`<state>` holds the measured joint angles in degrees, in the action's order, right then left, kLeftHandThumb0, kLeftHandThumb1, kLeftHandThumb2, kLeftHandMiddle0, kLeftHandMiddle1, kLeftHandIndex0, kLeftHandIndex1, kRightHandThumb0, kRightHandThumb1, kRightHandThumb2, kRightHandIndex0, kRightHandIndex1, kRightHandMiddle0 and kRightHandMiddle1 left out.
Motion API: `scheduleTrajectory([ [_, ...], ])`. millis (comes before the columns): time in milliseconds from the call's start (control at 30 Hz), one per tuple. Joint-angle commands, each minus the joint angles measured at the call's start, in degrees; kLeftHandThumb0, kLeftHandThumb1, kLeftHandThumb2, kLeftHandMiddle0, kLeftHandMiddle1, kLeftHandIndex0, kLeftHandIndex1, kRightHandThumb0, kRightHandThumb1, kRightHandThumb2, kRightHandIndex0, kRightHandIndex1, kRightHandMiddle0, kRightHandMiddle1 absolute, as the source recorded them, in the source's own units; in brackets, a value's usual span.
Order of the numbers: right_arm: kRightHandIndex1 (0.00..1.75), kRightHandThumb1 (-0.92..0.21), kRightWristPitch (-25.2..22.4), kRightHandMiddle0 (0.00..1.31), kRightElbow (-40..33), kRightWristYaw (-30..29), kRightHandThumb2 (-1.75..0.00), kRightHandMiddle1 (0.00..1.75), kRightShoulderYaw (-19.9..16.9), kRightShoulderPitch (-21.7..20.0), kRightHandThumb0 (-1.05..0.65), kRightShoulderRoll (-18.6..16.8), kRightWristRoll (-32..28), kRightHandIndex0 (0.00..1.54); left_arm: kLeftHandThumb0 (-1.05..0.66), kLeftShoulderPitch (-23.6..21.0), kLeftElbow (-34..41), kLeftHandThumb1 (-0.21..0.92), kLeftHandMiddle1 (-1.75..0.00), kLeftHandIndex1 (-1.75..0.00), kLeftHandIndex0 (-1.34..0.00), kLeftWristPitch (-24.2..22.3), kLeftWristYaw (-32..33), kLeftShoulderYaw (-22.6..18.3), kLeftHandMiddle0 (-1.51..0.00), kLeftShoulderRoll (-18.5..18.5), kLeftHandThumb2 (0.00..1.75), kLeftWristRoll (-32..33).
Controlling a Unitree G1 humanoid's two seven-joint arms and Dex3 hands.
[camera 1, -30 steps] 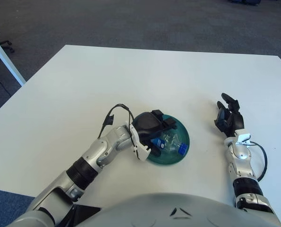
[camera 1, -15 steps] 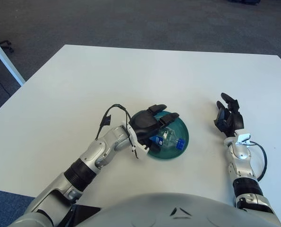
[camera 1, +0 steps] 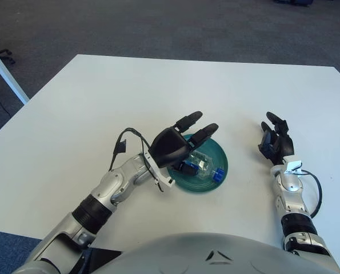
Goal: Put the bottle into the plate.
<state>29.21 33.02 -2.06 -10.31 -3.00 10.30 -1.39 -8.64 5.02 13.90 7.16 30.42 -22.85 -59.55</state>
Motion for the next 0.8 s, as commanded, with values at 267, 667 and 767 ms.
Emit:
scheduleTrajectory([
  [267,0.0,-0.92,-2.61,0.0,9.32,-0.53,-0.92,0.59,1.03,2.64,-0.84,-2.61,0.76,0.28,-1.05,0.35,-3.57,0.92,-0.03,-0.04,-0.08,-1.38,3.83,-6.42,-0.11,3.52,1.06,7.82],
  [667,0.02,-0.92,-0.73,0.01,13.16,-0.75,-0.9,0.62,1.13,0.6,-0.82,-2.85,0.76,0.33,-0.9,2.28,-13.91,0.92,-0.1,-0.88,-0.42,2.4,8.18,-15.51,-0.61,16.22,0.73,31.54],
  [767,0.02,-0.92,-0.39,0.01,13.55,-0.48,-0.89,0.63,1.0,0.41,-0.82,-2.97,0.38,0.33,-0.85,1.76,-18.65,0.92,-0.12,-0.93,-0.46,5.36,10.08,-17.21,-0.68,17.89,0.67,34.6],
])
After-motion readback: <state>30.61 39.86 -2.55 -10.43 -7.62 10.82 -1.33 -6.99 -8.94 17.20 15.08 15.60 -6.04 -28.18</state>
